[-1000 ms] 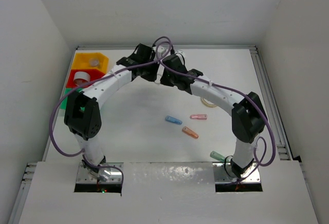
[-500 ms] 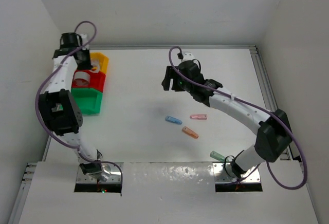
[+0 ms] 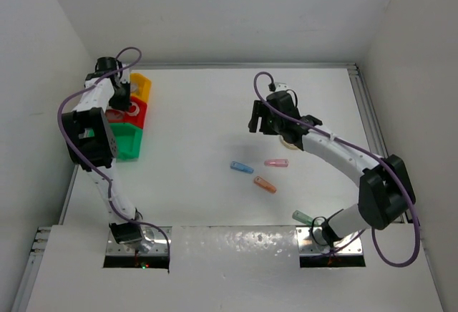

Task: Sort the stationery into containers
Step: Place the stationery in the storage box, then pick up the stationery from the center of the board.

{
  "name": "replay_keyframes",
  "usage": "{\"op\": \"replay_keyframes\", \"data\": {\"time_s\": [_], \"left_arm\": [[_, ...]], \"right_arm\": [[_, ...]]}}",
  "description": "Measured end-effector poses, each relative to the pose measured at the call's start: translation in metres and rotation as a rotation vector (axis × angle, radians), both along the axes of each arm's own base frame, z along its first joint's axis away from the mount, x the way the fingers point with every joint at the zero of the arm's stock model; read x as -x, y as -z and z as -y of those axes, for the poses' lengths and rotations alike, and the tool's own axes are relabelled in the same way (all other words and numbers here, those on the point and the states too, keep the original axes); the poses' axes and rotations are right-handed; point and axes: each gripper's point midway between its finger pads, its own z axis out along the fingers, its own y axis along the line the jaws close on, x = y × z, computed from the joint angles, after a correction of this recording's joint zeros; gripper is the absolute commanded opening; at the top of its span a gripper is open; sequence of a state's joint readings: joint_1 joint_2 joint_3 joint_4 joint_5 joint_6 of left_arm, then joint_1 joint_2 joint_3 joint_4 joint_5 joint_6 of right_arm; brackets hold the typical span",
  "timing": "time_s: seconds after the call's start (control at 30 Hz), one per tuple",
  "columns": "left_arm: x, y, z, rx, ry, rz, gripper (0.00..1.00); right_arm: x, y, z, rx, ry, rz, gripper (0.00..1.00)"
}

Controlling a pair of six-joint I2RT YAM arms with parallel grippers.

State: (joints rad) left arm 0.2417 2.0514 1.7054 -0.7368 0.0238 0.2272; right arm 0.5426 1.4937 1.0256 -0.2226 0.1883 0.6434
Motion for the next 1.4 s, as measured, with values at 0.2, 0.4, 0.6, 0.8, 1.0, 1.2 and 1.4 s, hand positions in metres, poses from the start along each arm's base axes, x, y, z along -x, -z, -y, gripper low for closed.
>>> {"op": "replay_keyframes", "data": {"time_s": [0.2,0.4,0.6,0.8,1.0,1.2,1.4], "left_arm": [[-0.005,-0.002,-0.009,-0.062,-0.012,0.012,0.00],[-0.010,0.001,-0.016,-0.108,-0.034,0.019,0.10],[-0.011,0.013,-0.014,-0.115,-0.036,-0.004,0.41],[-0.011,0.014,-0.012,-0.113,-0.038,-0.006,0.47],[-0.024,-0.007,-0.007,-0.088,-0.045,0.044,0.47],[-0.043,-0.057,0.016,-0.021,-0.012,0.169,0.47],[-0.049,-0.112,0.041,0.044,0.041,0.288,0.47]], "right_arm": [[0.002,-0.004,0.007,-0.010,0.013,0.002,0.73],[0.003,-0.005,0.009,-0.010,0.017,0.000,0.73],[0.005,-0.005,0.013,-0.006,0.025,-0.006,0.73],[0.005,-0.012,0.026,-0.006,0.052,-0.002,0.70],[0.002,-0.009,0.081,0.014,0.210,-0.042,0.46],[-0.003,0.038,0.179,0.057,0.491,-0.204,0.63],[0.014,0.099,0.200,0.156,0.523,-0.424,0.61]]}}
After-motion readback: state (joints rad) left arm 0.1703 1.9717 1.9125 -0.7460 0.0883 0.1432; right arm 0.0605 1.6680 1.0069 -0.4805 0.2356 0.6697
